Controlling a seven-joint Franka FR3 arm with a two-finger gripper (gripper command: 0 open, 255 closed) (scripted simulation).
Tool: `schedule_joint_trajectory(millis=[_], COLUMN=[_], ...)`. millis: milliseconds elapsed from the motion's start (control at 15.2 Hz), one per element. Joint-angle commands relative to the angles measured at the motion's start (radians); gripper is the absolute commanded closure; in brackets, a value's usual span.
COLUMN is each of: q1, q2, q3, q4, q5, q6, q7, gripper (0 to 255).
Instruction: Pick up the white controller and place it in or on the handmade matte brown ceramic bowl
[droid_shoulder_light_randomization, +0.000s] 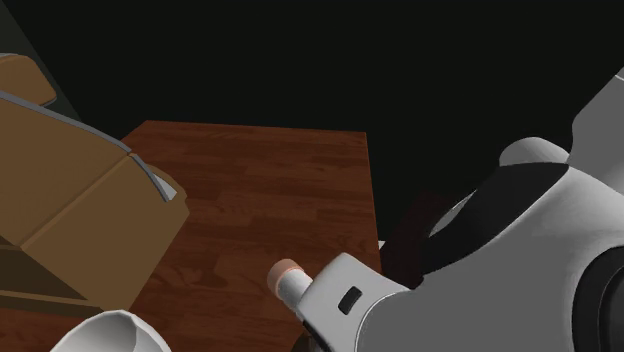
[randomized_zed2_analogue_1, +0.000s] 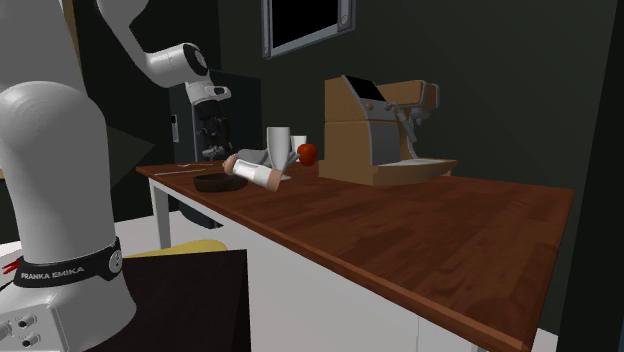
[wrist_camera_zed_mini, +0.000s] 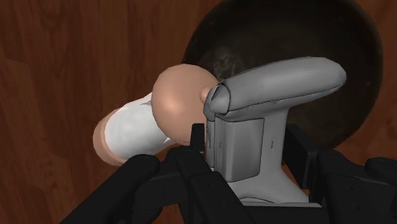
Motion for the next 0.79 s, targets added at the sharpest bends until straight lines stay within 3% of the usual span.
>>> schedule_joint_trajectory(millis=[0,726], q1=[-0.002,-0.018], q2=[0.017,0.122], q3=[0.008,0.031], q4=[-0.010,-0.069], q5=[-0.014,-0.125], q6=[0.019,0.135], q7=[0.020,0.130], gripper=[255,255])
